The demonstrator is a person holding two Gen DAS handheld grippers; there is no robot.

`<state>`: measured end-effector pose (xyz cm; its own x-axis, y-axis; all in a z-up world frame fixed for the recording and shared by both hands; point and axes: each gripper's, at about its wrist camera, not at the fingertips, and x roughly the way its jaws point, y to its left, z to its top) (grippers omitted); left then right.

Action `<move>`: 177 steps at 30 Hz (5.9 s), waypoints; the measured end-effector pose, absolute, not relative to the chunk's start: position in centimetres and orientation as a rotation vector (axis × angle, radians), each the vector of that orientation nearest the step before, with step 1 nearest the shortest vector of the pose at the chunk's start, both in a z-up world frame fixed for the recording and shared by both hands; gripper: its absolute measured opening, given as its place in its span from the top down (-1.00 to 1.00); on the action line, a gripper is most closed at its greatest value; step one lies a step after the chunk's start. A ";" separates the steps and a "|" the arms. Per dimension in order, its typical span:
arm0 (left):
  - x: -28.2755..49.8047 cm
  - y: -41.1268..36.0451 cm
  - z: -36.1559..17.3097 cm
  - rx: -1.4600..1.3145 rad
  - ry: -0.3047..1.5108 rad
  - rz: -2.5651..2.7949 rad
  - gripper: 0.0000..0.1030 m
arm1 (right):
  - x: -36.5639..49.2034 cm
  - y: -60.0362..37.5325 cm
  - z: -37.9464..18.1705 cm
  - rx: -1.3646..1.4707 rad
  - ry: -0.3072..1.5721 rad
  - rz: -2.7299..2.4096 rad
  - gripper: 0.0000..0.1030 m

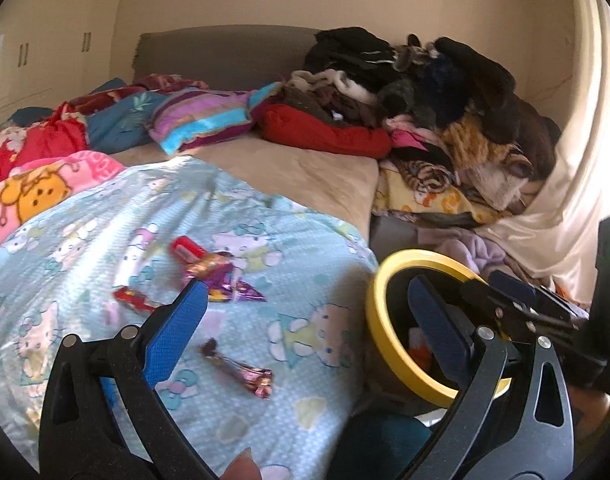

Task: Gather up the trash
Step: 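Move both tools back over the wrappers on the blanket, then grasp the blue plastic bag with the left tool while the right tool grasps the purple wrapper, then carry the blue bag and purple wrapper with both tools over the bin, then open both tools over the bin to drop the blue bag and purple wrapper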

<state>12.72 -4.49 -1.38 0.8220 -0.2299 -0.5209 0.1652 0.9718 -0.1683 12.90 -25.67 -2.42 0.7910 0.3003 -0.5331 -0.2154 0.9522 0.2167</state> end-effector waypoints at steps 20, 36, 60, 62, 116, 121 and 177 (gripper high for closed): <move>14.0 5.8 -3.6 -0.242 0.626 -0.003 -0.79 | 16.7 -15.7 -4.0 -0.032 0.693 0.463 -0.38; 12.1 12.6 -9.1 -0.297 0.757 0.087 -0.79 | 25.4 -6.9 -10.5 -0.261 0.902 0.499 0.08; 11.4 13.0 -13.1 -0.296 0.891 0.076 0.63 | 25.1 -8.9 -11.5 -0.050 0.932 0.523 0.71; 11.3 13.0 -12.2 -0.299 0.861 0.065 0.66 | 24.0 -9.4 -10.8 -0.018 0.915 0.539 0.71; 10.1 -2.8 -1.3 -0.133 0.630 -0.297 0.67 | 14.3 -23.6 -3.9 0.178 0.763 0.418 0.71; 10.0 -4.1 -1.2 -0.118 0.626 -0.320 0.67 | 14.1 -25.6 -4.0 0.192 0.763 0.380 0.71; 16.7 -19.0 -7.6 -0.046 0.794 -0.558 0.65 | 15.5 -38.7 -9.3 0.377 0.868 0.124 0.65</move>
